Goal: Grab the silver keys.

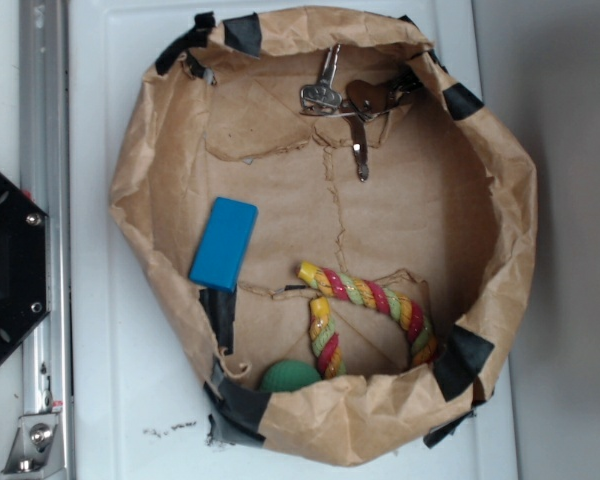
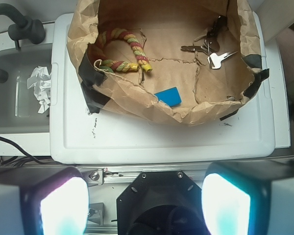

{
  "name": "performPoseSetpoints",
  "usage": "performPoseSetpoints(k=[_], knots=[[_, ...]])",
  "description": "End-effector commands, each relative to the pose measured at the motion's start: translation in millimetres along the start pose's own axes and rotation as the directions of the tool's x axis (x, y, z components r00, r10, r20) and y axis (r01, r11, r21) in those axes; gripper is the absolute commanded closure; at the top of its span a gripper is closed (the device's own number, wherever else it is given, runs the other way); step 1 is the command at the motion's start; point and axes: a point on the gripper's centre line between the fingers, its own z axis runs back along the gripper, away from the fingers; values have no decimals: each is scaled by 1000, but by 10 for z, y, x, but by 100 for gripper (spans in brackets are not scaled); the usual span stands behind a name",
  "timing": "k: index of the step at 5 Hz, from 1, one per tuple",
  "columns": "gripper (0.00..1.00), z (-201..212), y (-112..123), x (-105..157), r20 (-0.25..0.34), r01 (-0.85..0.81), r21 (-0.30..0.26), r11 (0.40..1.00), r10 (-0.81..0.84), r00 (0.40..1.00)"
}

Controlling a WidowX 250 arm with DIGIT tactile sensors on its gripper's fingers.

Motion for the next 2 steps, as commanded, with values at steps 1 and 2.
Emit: performPoseSetpoints(k=[1, 2], knots=[[0, 0, 0, 0, 0, 0, 0, 1000, 0, 1000], [0, -117, -37, 459, 71, -67, -21, 998, 68, 995]])
